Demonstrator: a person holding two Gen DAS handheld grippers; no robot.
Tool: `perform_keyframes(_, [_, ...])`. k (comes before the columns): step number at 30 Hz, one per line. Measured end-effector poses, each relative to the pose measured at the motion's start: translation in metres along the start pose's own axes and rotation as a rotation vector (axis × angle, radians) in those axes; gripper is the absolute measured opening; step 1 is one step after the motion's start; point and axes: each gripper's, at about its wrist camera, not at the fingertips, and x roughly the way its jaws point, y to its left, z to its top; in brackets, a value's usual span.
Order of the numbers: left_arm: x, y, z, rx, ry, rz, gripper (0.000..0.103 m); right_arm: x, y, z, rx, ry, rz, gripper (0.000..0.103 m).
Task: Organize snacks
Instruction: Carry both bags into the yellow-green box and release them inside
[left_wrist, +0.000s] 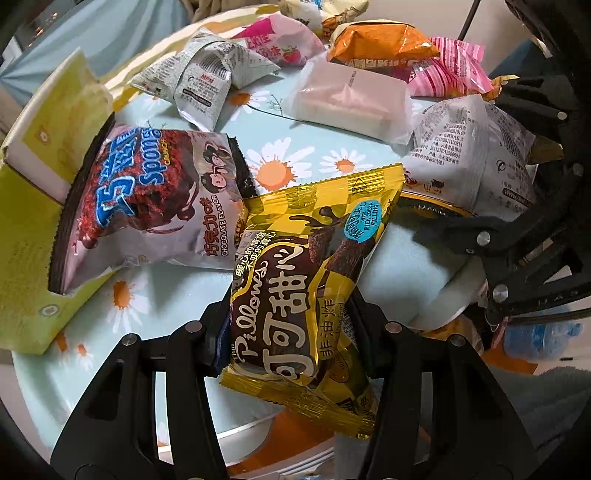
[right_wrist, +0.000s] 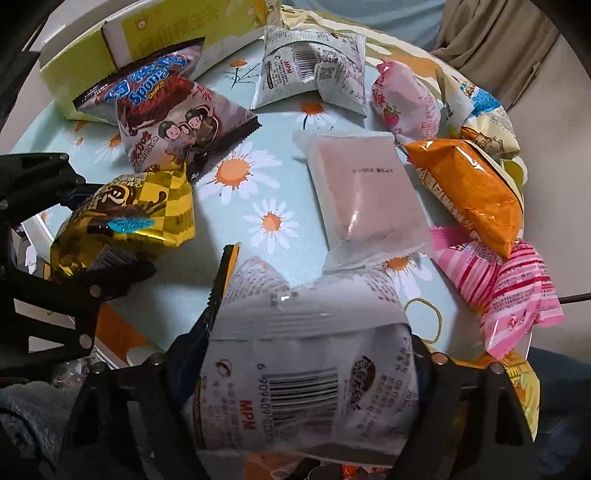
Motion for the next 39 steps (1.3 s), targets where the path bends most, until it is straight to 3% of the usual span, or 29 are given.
perform_keyframes(10, [-0.031, -0.006, 0.007, -0.025, -0.050, 0.023, 0.050, -0.038, -0.020, -0.007, 0.033, -0.065, 0.038, 0.077])
perform_keyframes(15, [-0.063, -0.003, 0.020, -0.090, -0.103, 0.034, 0.050, -0.063, -0.033, -0.004, 0.050, -0.136, 0.061, 0.077])
perform_keyframes(21, [-0.105, 0.017, 0.039, -0.192, -0.191, 0.119, 0.050, -0.106, -0.031, 0.014, 0.041, -0.247, 0.079, 0.077])
perform_keyframes(31, [-0.158, 0.096, 0.042, -0.401, -0.280, 0.260, 0.050, -0.155, -0.020, 0.070, -0.035, -0.397, 0.134, 0.077])
perform_keyframes(39, [-0.163, 0.191, 0.029, -0.498, -0.237, 0.342, 0.051, -0.166, 0.018, 0.139, -0.045, -0.444, 0.175, 0.077])
